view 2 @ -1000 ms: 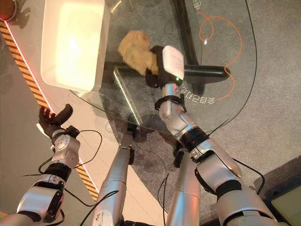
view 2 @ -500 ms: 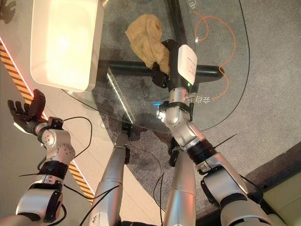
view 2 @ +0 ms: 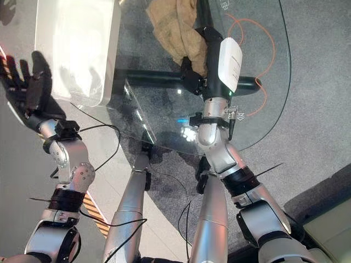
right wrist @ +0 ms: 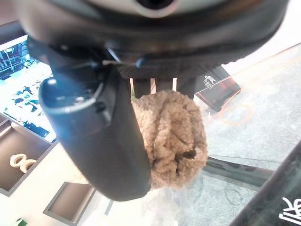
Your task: Wipe the table with a cloth and put it in the basket.
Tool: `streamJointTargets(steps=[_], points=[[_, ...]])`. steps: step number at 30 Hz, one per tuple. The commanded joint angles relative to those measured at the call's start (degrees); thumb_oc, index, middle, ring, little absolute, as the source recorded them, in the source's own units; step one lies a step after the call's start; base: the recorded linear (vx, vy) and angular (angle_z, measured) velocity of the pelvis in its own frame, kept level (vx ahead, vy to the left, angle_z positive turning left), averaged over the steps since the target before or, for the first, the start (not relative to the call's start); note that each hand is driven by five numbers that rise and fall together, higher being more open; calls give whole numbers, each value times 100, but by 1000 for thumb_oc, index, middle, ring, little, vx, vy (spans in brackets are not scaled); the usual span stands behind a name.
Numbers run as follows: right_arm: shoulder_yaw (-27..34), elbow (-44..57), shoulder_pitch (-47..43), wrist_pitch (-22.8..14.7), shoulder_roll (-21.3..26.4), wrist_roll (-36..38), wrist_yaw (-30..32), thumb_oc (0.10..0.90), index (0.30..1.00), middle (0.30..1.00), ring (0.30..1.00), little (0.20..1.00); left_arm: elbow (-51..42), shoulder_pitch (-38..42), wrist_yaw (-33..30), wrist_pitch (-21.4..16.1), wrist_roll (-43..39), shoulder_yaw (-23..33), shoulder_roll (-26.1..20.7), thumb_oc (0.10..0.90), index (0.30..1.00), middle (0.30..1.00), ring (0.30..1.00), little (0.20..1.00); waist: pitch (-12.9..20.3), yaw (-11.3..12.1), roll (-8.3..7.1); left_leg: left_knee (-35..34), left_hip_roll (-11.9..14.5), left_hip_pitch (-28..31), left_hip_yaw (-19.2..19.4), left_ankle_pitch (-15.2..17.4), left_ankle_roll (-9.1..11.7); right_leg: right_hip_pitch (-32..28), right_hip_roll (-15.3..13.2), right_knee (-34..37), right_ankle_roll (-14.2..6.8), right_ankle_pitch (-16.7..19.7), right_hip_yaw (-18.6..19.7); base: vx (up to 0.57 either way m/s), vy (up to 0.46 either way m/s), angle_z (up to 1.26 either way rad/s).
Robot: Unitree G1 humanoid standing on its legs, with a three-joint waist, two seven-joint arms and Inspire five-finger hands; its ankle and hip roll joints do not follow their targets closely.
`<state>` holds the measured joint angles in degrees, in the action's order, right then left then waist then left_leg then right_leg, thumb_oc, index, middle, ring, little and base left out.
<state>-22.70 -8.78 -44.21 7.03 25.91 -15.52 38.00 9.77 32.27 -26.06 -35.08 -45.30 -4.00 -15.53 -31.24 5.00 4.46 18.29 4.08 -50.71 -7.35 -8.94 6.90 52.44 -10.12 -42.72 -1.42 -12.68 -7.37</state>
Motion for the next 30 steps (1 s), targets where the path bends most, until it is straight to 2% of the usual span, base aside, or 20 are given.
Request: streamJointTargets(steps=[1, 4, 7, 11, 16, 23, 30], points=[[431, 1404, -498, -921, -143, -515, 85, 100, 300, 300, 300, 200, -641, 304, 662, -24, 231, 179, -110, 800, 900, 900, 900, 900, 145, -107, -141, 487, -576, 261, 627, 865, -749, -285, 422, 1276, -52, 881, -38, 0, 0, 0], [470, 1484, -475, -1029, -114, -472, 14, 100, 300, 300, 300, 200, -661, 375, 654, 42, 380, 85, -141, 800, 900, 900, 900, 900, 145, -147, -144, 476, -573, 296, 647, 859, -748, -310, 425, 1289, -64, 895, -23, 0, 0, 0], [453, 1537, -507, -1098, -110, -422, -83, 100, 300, 300, 300, 200, -612, 516, 1230, 374, -160, -33, -145, 800, 900, 900, 900, 900, 145, -198, -151, 476, -565, 333, 670, 870, -741, -333, 422, 1299, -87, 899, 1, -2, 10, 0], [420, 1589, -561, -1185, -84, -329, -200, 100, 300, 300, 300, 200, -649, 692, 1665, 644, -560, -255, -126, 800, 900, 900, 900, 900, 145, -260, -162, 462, -554, 339, 703, 861, -733, -332, 424, 1332, -105, 928, 21, -14, 24, -4], [298, 1667, -585, -1306, -151, -323, -372, 100, 300, 300, 300, 200, -556, 851, 2240, 1217, -1358, -508, -7, 800, 900, 900, 900, 900, 145, -339, -164, 415, -544, 369, 752, 852, -731, -330, 450, 1377, -133, 959, 67, 0, 0, 0], [18, 1664, -779, -1301, -168, -238, -618, 100, 300, 300, 300, 200, -333, 1099, 2841, 1604, -2247, -727, 75, 800, 900, 900, 900, 900, 145, -395, -162, 358, -529, 413, 804, 834, -707, -372, 439, 1482, -161, 994, 88, -2, 1, 0], [-200, 1666, -889, -1284, -266, -236, -788, 100, 300, 300, 300, 200, -266, 1240, 3105, 1874, -2540, -892, 211, 800, 900, 900, 900, 900, 145, -414, -173, 336, -521, 410, 823, 821, -691, -380, 434, 1530, -163, 1007, 92, -2, 1, 0]])
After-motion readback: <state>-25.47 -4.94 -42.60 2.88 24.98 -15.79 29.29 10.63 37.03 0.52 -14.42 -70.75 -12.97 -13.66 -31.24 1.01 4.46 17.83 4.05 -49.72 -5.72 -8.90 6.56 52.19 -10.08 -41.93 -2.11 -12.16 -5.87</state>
